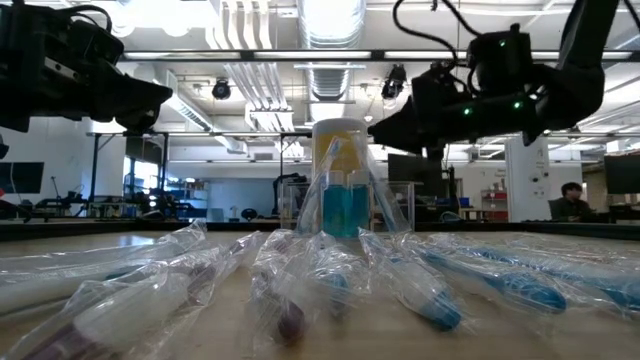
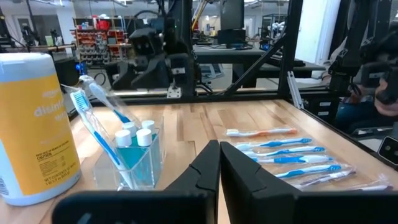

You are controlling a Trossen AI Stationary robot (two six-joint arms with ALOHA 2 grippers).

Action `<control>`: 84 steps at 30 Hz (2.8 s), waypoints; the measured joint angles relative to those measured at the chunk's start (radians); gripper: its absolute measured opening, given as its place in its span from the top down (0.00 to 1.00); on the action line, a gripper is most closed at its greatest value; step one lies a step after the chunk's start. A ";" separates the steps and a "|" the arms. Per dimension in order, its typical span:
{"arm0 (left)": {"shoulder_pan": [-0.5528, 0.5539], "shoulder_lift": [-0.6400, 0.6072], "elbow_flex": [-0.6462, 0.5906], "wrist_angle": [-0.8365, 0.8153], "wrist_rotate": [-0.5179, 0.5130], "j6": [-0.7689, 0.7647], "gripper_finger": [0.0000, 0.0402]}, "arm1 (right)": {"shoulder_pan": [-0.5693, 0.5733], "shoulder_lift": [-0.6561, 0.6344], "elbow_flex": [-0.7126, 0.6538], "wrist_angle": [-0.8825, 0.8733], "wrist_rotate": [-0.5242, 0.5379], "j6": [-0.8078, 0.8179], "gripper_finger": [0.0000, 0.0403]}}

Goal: Pick & Place toothbrushing station
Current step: Put the orange toothbrush into the transparent organizer

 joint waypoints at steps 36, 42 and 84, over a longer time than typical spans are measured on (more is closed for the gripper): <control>0.000 0.001 0.000 -0.035 0.002 -0.081 0.96 | 0.702 -0.422 0.235 -1.559 0.189 1.016 0.98; 0.000 0.001 0.000 -0.034 0.002 -0.078 0.97 | 0.726 -0.240 0.326 -1.577 0.118 1.092 0.96; 0.000 0.001 0.000 -0.068 0.005 -0.133 0.98 | 0.635 0.213 0.599 -1.813 -0.033 0.899 0.94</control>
